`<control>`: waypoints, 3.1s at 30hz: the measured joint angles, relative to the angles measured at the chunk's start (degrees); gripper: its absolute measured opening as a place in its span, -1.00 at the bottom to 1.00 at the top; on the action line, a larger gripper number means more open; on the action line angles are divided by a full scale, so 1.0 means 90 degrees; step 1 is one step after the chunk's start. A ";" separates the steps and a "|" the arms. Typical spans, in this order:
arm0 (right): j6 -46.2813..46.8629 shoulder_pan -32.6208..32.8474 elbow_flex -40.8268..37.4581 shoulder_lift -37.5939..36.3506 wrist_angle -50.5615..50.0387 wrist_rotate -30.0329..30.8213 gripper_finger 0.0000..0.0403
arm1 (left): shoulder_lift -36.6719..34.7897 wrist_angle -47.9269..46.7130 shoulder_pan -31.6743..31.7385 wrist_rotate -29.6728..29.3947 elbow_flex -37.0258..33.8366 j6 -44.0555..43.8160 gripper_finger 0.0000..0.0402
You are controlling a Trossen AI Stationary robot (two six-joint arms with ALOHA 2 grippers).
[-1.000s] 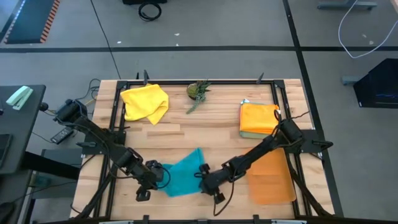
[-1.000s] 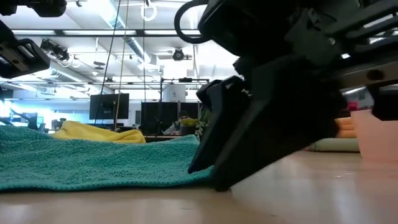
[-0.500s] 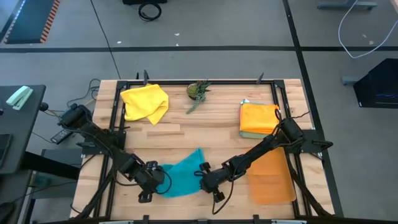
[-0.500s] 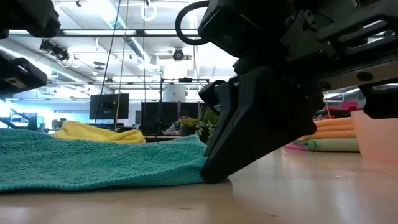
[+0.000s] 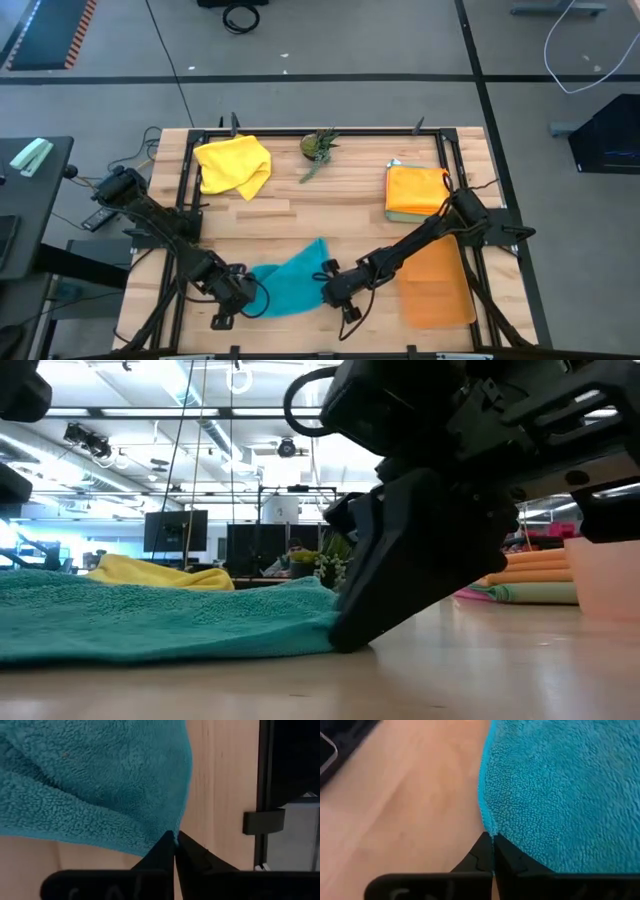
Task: Fold microfiber towels
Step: Fold the blue microfiber towel
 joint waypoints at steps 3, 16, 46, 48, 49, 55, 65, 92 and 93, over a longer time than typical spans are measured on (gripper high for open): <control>0.0080 -0.0002 -0.0029 -0.0241 -0.0390 0.0037 -0.98 | -0.0003 -0.0002 0.0000 -0.0213 0.0003 0.0094 -0.96; 0.0276 0.0056 -0.0011 -0.3530 -0.1595 0.1018 -0.99 | -0.1523 -0.1309 -0.0321 -0.2631 0.1473 0.1471 -0.97; -0.0617 -0.1640 0.0046 -0.5428 -0.3051 -0.0105 -0.99 | -0.3549 -0.2916 0.1707 -0.3773 0.2350 0.3472 -0.98; 0.0073 -0.1057 -0.0213 -0.5117 -0.3128 0.0132 -0.99 | -0.3433 -0.2636 0.1375 -0.3642 0.1898 0.2965 -0.98; 0.0399 -0.0749 -0.0383 -0.4929 -0.3038 0.0316 -0.99 | -0.3354 -0.2361 0.1161 -0.3605 0.1566 0.2738 -0.98; 0.2110 0.0921 -0.1493 -0.3254 -0.1413 0.1700 -0.99 | -0.2515 0.0789 -0.0312 -0.3510 -0.0901 0.1675 -0.98; 0.3840 0.1838 -0.0670 -0.1383 -0.0601 0.2504 -0.99 | -0.1273 0.2796 -0.1364 -0.3872 -0.1635 0.0436 -0.97; 0.4227 -0.0938 -0.0529 -0.1826 -0.2659 0.2318 -0.86 | -0.1350 -0.0631 0.0857 -0.4468 -0.1263 0.0454 -0.87; 0.4227 -0.0968 -0.0528 -0.1827 -0.2632 0.2313 -0.81 | -0.1350 -0.0633 0.0899 -0.4466 -0.1263 0.0469 -0.81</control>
